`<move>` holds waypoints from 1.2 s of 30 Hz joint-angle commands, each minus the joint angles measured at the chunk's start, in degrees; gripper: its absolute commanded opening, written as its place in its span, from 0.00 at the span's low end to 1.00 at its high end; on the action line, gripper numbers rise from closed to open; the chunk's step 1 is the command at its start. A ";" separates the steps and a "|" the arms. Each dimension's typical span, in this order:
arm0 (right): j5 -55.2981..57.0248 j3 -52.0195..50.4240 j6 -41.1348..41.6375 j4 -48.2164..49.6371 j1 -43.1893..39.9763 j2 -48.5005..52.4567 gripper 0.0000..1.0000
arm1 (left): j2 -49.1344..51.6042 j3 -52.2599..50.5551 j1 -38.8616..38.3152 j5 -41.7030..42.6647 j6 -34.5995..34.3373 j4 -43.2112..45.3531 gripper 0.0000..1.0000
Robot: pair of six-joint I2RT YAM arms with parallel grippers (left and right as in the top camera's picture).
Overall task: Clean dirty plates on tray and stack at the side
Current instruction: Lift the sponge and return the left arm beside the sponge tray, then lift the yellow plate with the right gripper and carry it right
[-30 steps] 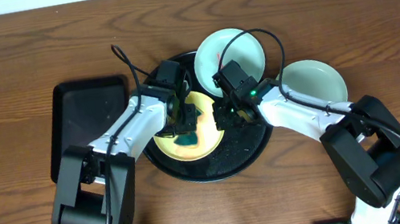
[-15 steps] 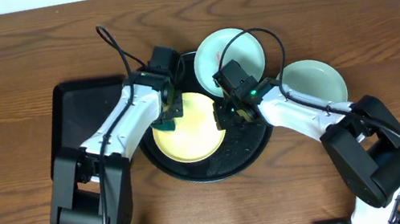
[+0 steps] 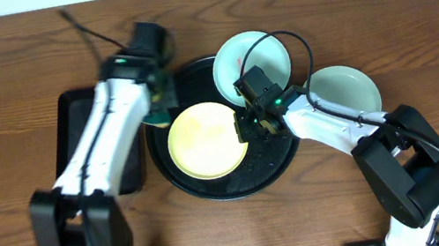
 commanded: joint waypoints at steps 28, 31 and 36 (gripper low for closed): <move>37.90 6.27 -21.49 -5.49 9.44 -17.62 0.01 | -2.82 1.33 19.56 4.94 -0.70 -2.58 0.08; 47.36 6.27 -24.28 -3.91 13.00 -18.53 0.01 | -2.82 1.07 19.56 4.94 -0.70 -2.58 0.07; 59.43 6.27 -31.04 -0.13 18.69 -18.78 0.01 | -2.62 0.83 19.56 4.94 -0.68 -2.80 0.07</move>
